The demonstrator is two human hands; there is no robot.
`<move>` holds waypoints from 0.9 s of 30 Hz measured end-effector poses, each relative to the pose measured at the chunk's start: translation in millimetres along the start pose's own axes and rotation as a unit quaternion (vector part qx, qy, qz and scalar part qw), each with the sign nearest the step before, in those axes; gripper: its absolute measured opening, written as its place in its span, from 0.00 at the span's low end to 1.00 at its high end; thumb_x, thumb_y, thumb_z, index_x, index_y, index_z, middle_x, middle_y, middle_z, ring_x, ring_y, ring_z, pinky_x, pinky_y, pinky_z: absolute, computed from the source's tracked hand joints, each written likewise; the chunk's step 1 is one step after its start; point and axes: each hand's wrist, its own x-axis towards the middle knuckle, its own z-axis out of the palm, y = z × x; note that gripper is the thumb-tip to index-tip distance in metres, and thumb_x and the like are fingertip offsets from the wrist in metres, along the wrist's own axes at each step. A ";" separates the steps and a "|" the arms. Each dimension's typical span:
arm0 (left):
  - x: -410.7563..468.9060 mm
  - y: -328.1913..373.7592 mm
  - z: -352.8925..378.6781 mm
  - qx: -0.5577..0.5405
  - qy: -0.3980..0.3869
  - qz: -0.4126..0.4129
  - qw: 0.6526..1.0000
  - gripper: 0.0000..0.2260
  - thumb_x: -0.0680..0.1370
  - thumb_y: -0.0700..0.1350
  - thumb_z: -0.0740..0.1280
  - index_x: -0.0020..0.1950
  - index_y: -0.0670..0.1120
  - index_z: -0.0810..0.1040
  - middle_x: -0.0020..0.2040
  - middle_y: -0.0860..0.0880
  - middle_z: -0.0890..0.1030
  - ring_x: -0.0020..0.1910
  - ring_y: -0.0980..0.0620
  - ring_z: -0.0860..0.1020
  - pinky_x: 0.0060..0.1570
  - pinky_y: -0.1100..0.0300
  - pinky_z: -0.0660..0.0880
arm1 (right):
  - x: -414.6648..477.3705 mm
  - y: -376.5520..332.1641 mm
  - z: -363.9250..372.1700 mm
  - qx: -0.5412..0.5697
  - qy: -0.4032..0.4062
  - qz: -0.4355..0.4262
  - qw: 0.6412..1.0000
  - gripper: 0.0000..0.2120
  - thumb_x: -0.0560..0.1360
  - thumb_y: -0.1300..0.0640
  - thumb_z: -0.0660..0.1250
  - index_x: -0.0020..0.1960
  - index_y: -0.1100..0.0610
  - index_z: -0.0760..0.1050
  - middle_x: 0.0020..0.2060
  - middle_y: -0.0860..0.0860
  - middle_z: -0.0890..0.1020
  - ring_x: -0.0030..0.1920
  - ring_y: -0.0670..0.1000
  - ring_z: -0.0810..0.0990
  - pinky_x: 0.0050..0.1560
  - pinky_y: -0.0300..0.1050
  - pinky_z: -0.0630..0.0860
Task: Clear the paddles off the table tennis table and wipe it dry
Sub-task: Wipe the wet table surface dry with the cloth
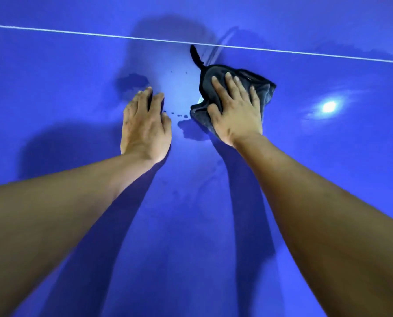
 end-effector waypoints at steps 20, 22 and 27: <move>-278.8 -48.0 -52.1 0.007 0.012 0.060 0.998 0.21 0.80 0.43 0.57 0.72 0.37 0.70 0.75 0.35 0.67 0.73 0.35 0.68 0.73 0.42 0.65 | -320.2 -80.0 25.3 0.014 -0.003 0.008 1.000 0.32 0.80 0.41 0.48 0.83 0.44 0.50 0.83 0.48 0.50 0.82 0.48 0.44 0.81 0.56 0.39; -319.6 -48.7 -57.0 0.014 0.001 0.049 0.999 0.22 0.80 0.43 0.58 0.72 0.36 0.71 0.75 0.35 0.68 0.74 0.35 0.67 0.73 0.42 0.66 | -361.3 -87.9 28.4 0.019 -0.009 0.007 1.000 0.33 0.79 0.40 0.46 0.83 0.44 0.49 0.83 0.47 0.50 0.82 0.47 0.44 0.81 0.56 0.39; -417.1 -41.6 -61.7 0.029 -0.008 0.041 0.999 0.24 0.80 0.45 0.55 0.74 0.37 0.70 0.75 0.37 0.69 0.74 0.37 0.67 0.74 0.42 0.65 | -455.6 -102.4 37.0 0.030 -0.003 -0.001 1.000 0.34 0.78 0.41 0.47 0.83 0.45 0.53 0.82 0.48 0.54 0.82 0.49 0.49 0.81 0.56 0.43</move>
